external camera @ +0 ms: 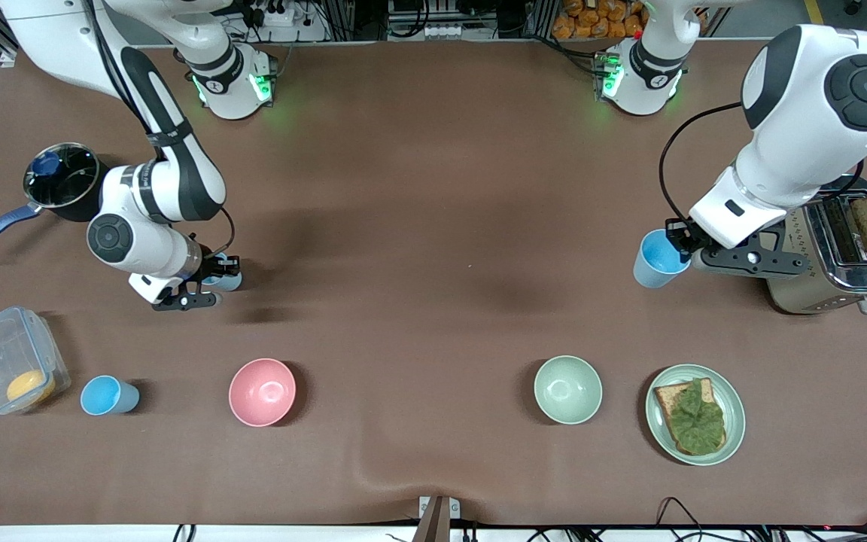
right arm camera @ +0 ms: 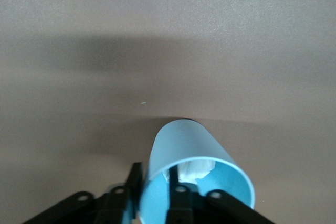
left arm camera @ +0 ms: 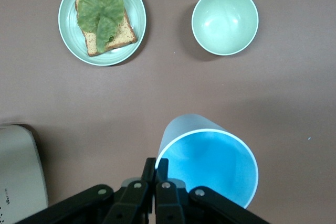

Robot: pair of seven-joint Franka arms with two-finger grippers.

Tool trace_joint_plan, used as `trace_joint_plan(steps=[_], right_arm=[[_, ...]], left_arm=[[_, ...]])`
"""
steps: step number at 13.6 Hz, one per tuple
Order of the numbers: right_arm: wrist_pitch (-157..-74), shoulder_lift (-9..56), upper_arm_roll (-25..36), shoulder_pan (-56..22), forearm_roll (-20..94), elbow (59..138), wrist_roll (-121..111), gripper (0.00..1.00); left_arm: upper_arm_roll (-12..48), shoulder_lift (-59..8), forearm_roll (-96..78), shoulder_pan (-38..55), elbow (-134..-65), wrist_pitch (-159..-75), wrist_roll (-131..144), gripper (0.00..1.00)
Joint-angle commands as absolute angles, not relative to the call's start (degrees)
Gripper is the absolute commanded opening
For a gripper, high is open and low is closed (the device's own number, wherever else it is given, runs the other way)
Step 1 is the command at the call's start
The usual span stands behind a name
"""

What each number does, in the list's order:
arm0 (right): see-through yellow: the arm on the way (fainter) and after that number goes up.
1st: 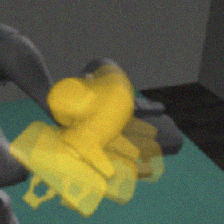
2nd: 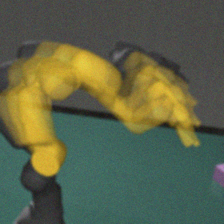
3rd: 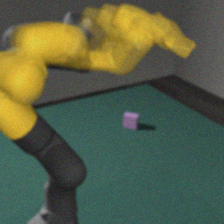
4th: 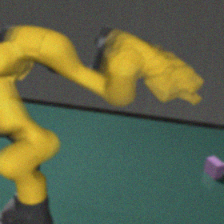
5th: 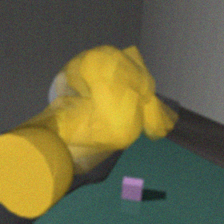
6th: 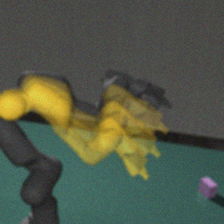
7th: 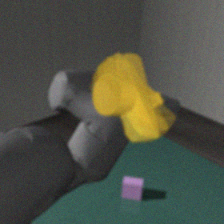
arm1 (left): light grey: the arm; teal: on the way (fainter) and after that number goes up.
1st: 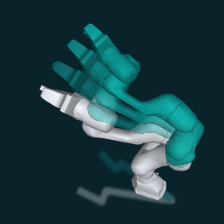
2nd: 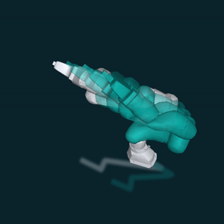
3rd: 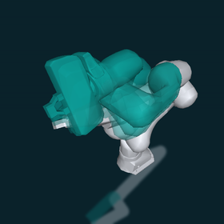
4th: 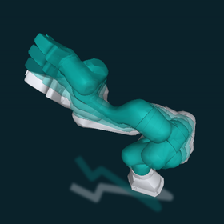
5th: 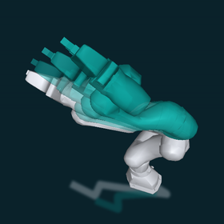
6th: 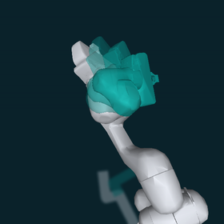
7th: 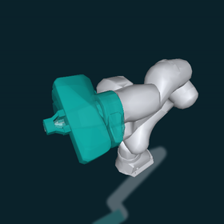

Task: Stack blue cups with both arms
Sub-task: 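Carry the white-lined cup to the table middle with the right gripper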

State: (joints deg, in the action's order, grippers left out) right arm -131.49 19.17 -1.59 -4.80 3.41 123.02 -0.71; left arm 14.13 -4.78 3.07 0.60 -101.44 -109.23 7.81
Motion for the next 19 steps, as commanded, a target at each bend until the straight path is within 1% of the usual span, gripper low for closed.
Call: trace_joint_plan(steps=[1,6,9,12,15,19], right_arm=[[-130.9,17.6,-1.8,-4.7,4.4,123.5,-1.3,0.0],[-125.5,14.8,-3.2,-9.1,4.5,118.8,2.2,0.0],[-124.5,14.8,-3.3,-16.1,5.5,115.8,12.0,0.0],[-125.3,16.2,-4.2,-21.6,10.7,113.7,19.9,0.0],[-126.2,20.0,-4.2,-27.8,12.0,108.7,31.8,0.0],[-126.2,29.2,-4.2,-36.2,12.0,96.6,50.3,0.0]], left_arm=[[14.5,-4.9,2.4,0.2,-100.3,-108.0,8.4,0.0],[14.5,-4.4,2.3,-0.1,-100.3,-108.0,8.4,0.0],[14.5,-4.3,2.2,-0.1,-99.6,-107.8,8.4,0.0],[14.5,-4.6,0.4,-0.1,-99.0,-107.2,8.5,0.0],[14.4,-5.1,0.3,-0.1,-97.3,-107.2,8.6,0.0],[14.5,-5.2,0.3,0.3,-96.9,-107.2,8.6,0.0]])
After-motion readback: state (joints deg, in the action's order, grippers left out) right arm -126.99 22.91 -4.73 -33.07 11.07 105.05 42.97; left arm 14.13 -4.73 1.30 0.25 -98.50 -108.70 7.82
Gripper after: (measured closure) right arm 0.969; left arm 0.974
